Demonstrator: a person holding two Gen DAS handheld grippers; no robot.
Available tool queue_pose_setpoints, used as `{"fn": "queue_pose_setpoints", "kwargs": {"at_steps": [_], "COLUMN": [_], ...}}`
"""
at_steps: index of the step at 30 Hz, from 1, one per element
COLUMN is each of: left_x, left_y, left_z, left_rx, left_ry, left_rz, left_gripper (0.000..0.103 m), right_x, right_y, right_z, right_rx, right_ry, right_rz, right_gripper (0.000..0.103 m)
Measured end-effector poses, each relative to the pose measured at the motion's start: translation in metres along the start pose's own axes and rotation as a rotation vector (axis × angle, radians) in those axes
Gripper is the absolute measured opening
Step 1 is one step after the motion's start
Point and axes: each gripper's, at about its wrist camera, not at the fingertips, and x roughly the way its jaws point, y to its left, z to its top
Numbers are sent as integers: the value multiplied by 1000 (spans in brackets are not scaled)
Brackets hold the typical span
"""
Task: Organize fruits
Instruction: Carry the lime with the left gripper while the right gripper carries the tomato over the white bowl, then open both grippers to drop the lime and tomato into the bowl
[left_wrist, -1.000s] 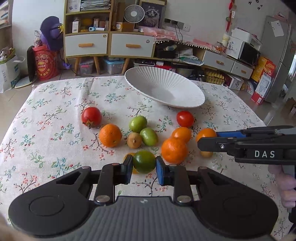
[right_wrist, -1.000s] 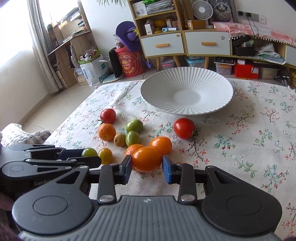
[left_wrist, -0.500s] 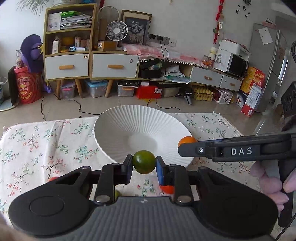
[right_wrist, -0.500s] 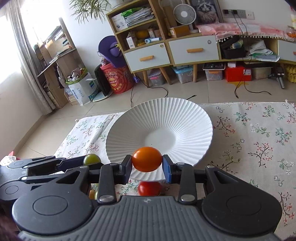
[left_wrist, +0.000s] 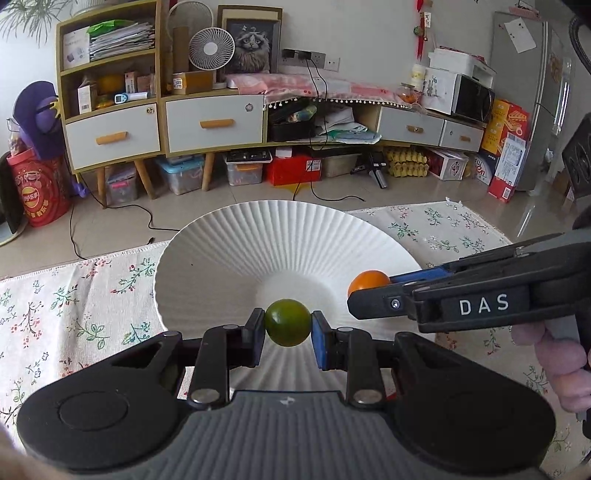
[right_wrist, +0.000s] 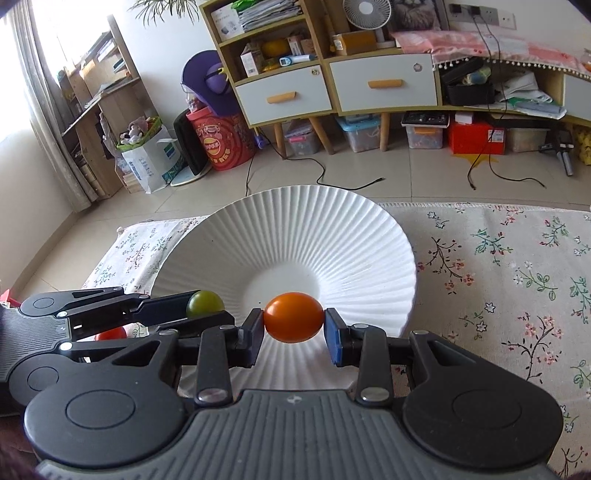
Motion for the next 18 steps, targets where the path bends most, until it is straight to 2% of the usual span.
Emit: {"fn": "queue_pose_setpoints", "kwargs": {"at_steps": [16,18], "left_x": [4,3], "left_y": [4,2], "left_z": [3,4], "left_rx": [-2,4], "left_ry": [8,6], "left_rz": [17,21], "left_gripper": [20,22], "right_x": [-1,-4], "right_y": [3,3], "right_z": [3,5], "right_rx": [-3,0], "right_ry": [7,-2], "right_rz": [25,28], "right_gripper": [33,36]}}
